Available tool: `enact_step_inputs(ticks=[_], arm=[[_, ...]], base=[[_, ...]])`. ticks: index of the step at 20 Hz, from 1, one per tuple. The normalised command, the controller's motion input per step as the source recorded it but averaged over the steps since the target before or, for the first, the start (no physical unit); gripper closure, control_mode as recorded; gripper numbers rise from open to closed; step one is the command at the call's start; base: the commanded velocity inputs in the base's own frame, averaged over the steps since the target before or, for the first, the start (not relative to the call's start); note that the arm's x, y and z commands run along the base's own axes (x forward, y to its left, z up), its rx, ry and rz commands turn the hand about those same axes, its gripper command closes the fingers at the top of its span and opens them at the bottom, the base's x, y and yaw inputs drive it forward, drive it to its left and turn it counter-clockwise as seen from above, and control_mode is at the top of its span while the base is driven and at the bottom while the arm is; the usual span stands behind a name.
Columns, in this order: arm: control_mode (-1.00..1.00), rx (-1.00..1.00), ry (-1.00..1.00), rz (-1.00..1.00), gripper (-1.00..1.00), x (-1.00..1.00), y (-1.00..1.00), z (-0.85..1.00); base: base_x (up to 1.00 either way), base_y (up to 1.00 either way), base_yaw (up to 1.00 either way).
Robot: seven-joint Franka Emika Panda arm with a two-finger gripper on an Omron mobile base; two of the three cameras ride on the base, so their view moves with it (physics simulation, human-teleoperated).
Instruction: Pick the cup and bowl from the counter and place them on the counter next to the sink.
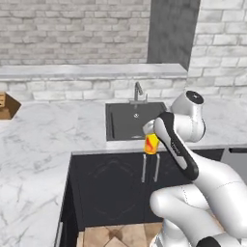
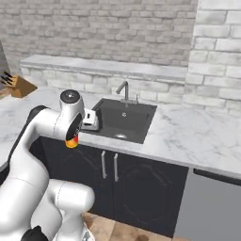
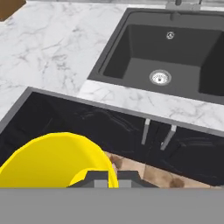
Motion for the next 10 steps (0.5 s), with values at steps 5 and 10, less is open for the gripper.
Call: enact_step_inputs(ticks=[5, 10], arm=[[1.00, 0.00, 0.00, 0.00, 1.00, 0.00, 0.00, 0.00], [1.00, 0.00, 0.00, 0.00, 1.00, 0.00, 0.00, 0.00]], base=[[0.21, 0.14, 0.28], [0.39, 0.01, 0.39]])
